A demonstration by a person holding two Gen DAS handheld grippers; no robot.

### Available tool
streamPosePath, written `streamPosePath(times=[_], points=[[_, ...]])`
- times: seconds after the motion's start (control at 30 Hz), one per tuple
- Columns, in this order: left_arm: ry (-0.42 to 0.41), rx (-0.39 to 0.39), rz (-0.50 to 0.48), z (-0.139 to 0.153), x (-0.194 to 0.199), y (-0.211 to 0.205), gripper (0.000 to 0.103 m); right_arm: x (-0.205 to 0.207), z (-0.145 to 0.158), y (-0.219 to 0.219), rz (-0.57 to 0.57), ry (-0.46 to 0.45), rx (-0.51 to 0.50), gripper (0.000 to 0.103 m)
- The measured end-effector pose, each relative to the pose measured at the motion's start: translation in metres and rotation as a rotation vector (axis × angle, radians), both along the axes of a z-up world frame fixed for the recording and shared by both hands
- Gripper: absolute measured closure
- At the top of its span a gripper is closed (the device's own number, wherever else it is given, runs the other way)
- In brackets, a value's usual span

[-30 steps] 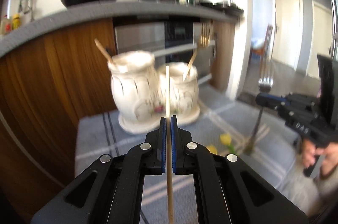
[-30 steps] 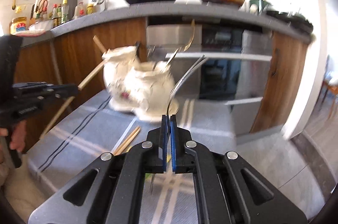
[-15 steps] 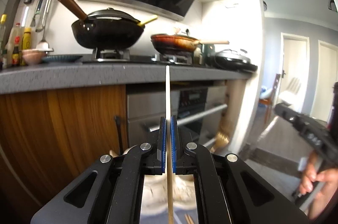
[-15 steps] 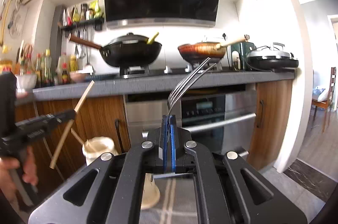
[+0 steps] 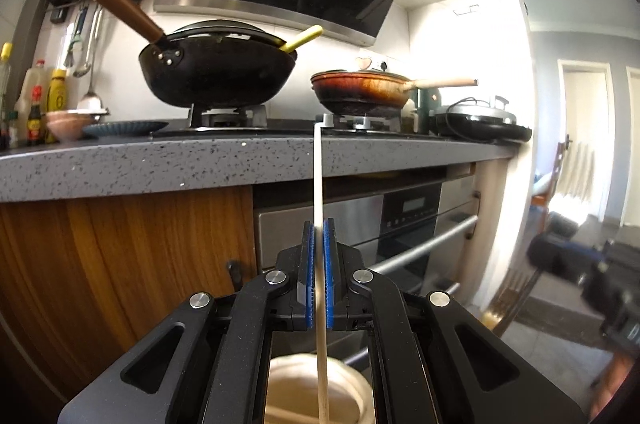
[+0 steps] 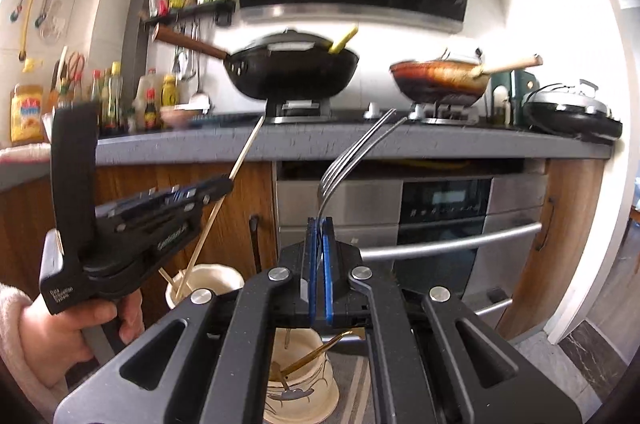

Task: Organize utensils
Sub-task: 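Release the chopstick into the larger pot while the right gripper drops the fork into the smaller pot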

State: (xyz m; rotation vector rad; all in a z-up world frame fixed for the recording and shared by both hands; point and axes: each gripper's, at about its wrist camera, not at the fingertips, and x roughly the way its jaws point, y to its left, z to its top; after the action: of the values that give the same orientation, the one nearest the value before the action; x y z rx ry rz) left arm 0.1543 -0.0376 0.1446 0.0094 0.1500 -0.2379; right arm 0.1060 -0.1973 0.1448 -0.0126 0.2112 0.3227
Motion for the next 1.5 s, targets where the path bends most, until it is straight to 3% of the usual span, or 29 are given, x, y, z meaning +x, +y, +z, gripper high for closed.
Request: streamPosePath(times=[0.37, 0.57, 0.87, 0.97, 1.03, 1.37, 1.5], points=[[0.047, 0.033, -0.030, -0.027, 0.008, 0.000, 0.098, 0.035, -0.042, 0.025, 0.044, 0.174, -0.100, 0.101], [0.025, 0.098, -0.035, -0.033, -0.002, -0.004, 0.098, 0.042, -0.054, 0.033, 0.063, 0.226, -0.136, 0.101], [0.026, 0.095, -0.039, -0.025, -0.005, -0.002, 0.091, 0.047, -0.066, 0.041, 0.072, 0.272, -0.171, 0.101], [0.018, 0.097, -0.038, -0.021, -0.006, -0.002, 0.084, 0.050, -0.071, 0.045, 0.065, 0.290, -0.192, 0.101], [0.015, 0.092, -0.037, -0.020, -0.007, -0.002, 0.073, 0.049, -0.071, 0.044, 0.063, 0.288, -0.193, 0.100], [0.033, 0.064, -0.020, -0.016, -0.008, 0.006, 0.073, 0.051, -0.073, 0.042, 0.034, 0.293, -0.185, 0.100], [0.031, 0.071, -0.020, -0.013, -0.010, 0.006, 0.072, 0.050, -0.071, 0.040, 0.035, 0.284, -0.173, 0.092]])
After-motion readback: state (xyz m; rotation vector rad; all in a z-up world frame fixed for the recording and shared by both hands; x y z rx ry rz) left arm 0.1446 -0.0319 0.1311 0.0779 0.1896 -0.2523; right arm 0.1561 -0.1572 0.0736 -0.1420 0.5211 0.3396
